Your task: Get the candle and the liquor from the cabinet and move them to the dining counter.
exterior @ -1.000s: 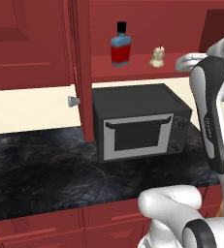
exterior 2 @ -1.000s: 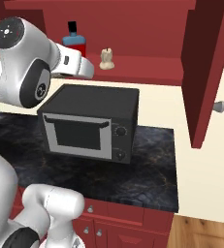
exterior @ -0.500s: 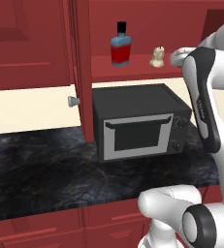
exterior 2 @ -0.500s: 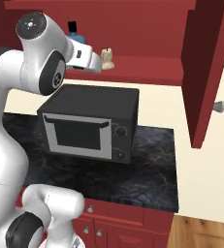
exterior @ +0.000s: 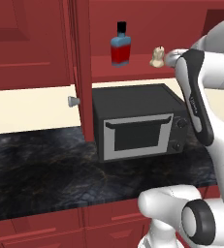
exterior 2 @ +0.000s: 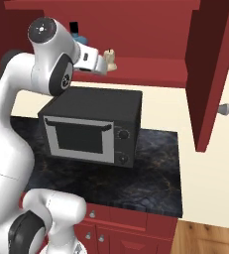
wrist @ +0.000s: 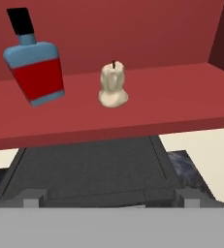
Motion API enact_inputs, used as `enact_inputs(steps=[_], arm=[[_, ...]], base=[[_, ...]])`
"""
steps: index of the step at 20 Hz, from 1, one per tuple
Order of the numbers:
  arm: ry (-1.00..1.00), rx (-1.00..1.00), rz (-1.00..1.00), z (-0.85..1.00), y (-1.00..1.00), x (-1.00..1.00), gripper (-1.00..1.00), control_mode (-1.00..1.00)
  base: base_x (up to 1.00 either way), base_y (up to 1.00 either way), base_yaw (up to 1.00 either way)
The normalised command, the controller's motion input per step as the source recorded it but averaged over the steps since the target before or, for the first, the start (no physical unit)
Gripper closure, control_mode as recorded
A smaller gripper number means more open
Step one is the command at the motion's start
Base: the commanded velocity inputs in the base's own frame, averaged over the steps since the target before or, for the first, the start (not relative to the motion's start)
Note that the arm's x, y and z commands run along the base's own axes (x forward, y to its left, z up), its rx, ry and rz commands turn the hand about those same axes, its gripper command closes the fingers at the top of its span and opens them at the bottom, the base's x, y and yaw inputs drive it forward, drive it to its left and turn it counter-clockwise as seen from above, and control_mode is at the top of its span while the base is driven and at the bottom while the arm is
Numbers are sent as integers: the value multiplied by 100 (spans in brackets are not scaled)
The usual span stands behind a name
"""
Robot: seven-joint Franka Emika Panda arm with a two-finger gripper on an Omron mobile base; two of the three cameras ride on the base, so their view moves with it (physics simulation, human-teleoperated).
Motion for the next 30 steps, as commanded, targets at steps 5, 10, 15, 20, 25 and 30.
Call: enact_inputs(steps=[5, 10, 15, 20, 25, 30], arm=[[0, 0, 0, 0, 0, 28, -100, -100], [0, 0, 0, 0, 0, 24, -100, -100], [0, 0, 0, 0, 0, 29, -100, -100], [0, 0, 0, -3, 0, 29, -100, -100], [0, 0, 0, -8, 0, 22, -100, -100], [0, 0, 0, 0, 0, 11, -100, -100]], base=[[0, 0, 0], [0, 0, 0], [0, 0, 0], [0, 0, 0], [0, 0, 0], [0, 0, 0]])
